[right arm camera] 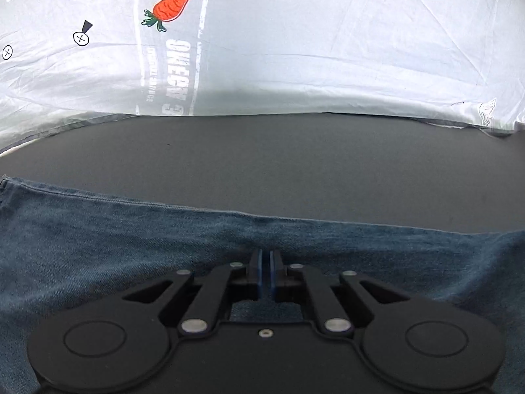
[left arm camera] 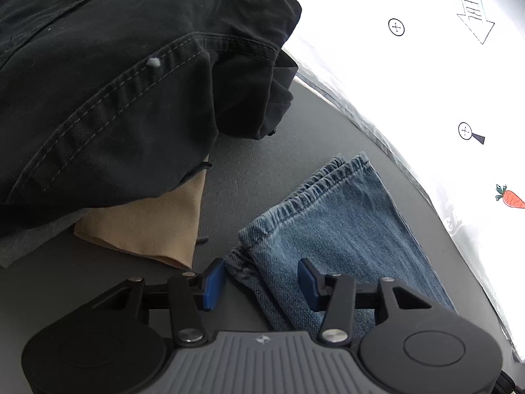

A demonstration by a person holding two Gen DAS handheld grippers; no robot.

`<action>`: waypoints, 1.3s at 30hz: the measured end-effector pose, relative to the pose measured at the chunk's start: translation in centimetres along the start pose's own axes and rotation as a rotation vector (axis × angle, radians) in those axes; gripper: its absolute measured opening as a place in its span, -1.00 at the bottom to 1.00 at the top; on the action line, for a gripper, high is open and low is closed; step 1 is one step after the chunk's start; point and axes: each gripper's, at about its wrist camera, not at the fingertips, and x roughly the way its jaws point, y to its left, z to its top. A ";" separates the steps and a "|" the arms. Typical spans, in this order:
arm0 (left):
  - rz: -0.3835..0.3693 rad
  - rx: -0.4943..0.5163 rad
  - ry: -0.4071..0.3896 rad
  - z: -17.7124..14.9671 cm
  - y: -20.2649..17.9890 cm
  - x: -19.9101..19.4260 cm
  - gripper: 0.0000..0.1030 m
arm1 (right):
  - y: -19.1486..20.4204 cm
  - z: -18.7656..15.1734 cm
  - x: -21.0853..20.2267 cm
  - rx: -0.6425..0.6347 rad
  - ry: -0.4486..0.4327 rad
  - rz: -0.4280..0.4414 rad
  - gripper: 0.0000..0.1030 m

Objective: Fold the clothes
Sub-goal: 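Lift the hem with the left gripper and fold the legs toward the waistband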

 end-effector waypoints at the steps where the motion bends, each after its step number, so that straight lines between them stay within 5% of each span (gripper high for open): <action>1: 0.004 0.003 -0.002 0.0 0.0 0.0 -0.39 | 0.1 -0.3 -0.4 -0.015 0.020 0.018 -0.91; 9: -0.027 -0.029 0.008 0.3 0.6 0.3 -0.48 | -0.2 -7.6 -8.1 0.039 0.193 0.096 -0.91; 13: -0.023 -0.040 0.012 0.3 0.5 0.3 -0.43 | 1.0 -9.8 -9.4 -0.092 0.128 0.072 -0.90; 14: -0.028 -0.044 0.012 0.3 0.5 0.3 -0.36 | 1.1 -9.6 -9.3 -0.087 0.124 0.064 -0.89; 16: -0.056 -0.026 0.020 0.4 -0.1 0.4 0.15 | 1.3 -9.3 -9.0 -0.065 0.119 0.053 -0.88; 20: 0.000 0.071 0.023 0.0 -2.4 0.8 0.39 | 1.2 -9.7 -8.9 -0.049 0.090 0.056 -0.88; 23: 0.078 0.103 -0.014 -0.7 -3.3 0.7 0.09 | 0.2 -9.5 -8.7 0.018 0.099 0.086 -0.87; 25: 0.070 0.102 0.004 -0.5 -3.0 0.7 -0.63 | -0.5 -9.2 -8.5 0.062 0.117 0.112 -0.87; 29: 0.035 0.102 0.048 0.7 -3.1 0.3 -0.71 | -2.2 -9.3 -8.2 0.132 0.119 0.185 -0.87; 32: -0.032 0.111 0.012 1.4 -4.5 -1.6 -0.72 | -5.3 -9.7 -8.4 0.318 0.170 0.262 -0.88; 39: -0.257 0.376 -0.129 0.2 -12.6 -8.7 -0.72 | -11.9 -10.9 -12.7 0.406 0.039 0.159 -0.81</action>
